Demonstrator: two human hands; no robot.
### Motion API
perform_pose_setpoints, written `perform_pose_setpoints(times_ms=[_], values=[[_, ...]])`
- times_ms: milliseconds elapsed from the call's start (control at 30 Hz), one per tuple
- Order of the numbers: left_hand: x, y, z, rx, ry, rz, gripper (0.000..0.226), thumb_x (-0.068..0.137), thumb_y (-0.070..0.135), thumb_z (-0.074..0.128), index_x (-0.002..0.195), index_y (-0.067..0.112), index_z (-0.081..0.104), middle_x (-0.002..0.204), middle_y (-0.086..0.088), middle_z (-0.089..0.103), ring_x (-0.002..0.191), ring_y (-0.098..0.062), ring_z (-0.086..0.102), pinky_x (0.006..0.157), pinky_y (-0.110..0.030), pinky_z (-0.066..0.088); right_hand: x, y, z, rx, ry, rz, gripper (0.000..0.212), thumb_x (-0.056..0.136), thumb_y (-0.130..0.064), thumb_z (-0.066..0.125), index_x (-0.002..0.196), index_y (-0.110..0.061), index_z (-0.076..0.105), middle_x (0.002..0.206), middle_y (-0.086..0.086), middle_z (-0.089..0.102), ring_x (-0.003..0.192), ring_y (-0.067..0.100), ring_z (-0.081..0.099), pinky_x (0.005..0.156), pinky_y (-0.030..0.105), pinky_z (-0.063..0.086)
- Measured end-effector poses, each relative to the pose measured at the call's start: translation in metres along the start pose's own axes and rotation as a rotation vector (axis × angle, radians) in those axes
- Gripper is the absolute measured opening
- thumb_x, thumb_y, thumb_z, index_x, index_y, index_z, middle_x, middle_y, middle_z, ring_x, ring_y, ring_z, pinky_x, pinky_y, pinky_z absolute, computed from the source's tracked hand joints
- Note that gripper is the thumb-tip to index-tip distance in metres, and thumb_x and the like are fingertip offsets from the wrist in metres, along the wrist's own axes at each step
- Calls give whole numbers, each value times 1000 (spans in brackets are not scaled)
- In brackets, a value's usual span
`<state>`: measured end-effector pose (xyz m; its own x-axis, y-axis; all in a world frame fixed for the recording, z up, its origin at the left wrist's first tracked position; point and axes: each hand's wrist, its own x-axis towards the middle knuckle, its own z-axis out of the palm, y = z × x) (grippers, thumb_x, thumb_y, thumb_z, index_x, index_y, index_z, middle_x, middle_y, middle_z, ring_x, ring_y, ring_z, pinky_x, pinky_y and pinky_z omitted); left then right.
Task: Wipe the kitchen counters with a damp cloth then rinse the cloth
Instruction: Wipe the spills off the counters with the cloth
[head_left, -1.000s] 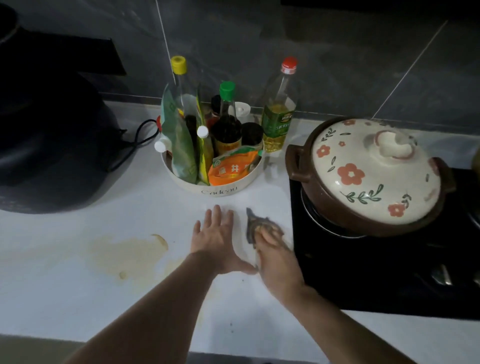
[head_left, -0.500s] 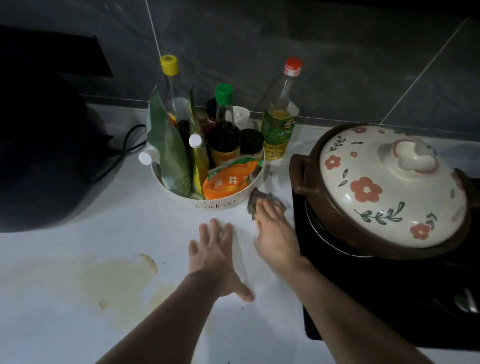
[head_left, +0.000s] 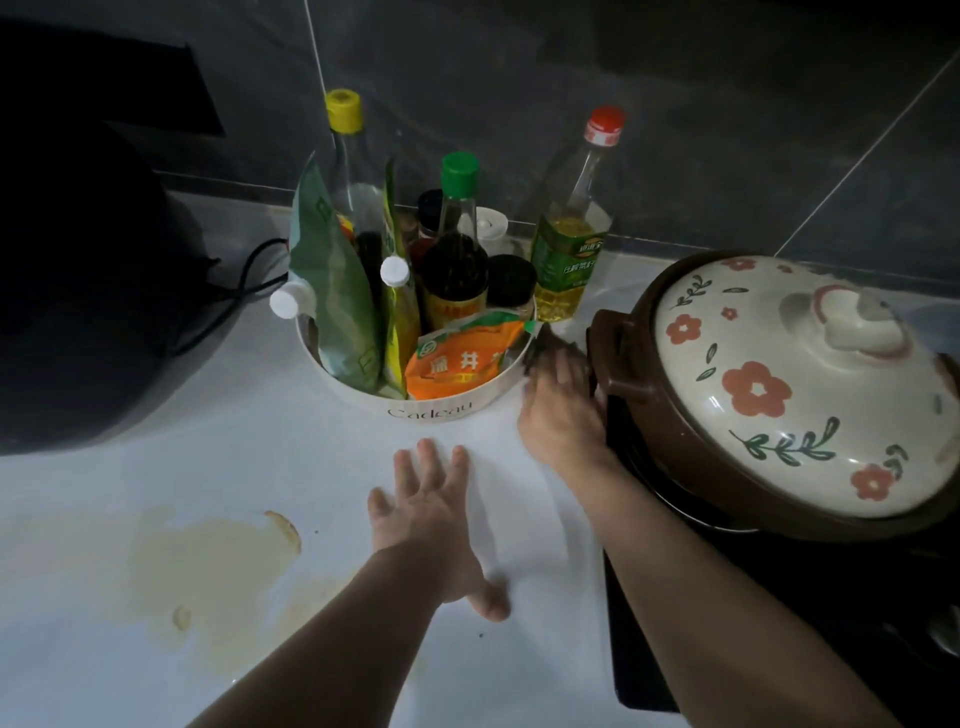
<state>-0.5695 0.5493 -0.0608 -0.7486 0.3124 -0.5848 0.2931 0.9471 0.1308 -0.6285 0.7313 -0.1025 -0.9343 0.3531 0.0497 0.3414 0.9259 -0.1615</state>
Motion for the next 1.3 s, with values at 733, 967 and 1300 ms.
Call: perform_pose_setpoints(times_ms=[733, 967, 1300], values=[[0, 1, 0, -34, -5, -7, 163, 39, 68, 88, 152, 29, -23, 159, -9, -32, 144, -37, -30, 119, -59, 3, -58, -22, -5, 92, -66, -72, 76, 81, -38, 34, 152, -16, 19, 161, 8, 17, 148, 28, 8, 121, 46, 4], [-1, 1, -3, -41, -29, -10, 163, 42, 66, 89, 151, 29, -26, 158, -8, -34, 144, -36, -30, 119, -59, 0, -10, -13, -11, 36, -158, 45, 69, 89, -34, 33, 153, -15, 16, 162, 11, 11, 148, 28, 5, 120, 47, 6], [1, 2, -2, -26, -48, -24, 164, 42, 64, 90, 150, 29, -29, 156, -9, -37, 142, -37, -32, 119, -60, 0, -103, 3, -11, 54, -145, -207, 72, 82, -40, 26, 151, -22, 26, 159, 1, 25, 148, 24, 18, 119, 46, 7]])
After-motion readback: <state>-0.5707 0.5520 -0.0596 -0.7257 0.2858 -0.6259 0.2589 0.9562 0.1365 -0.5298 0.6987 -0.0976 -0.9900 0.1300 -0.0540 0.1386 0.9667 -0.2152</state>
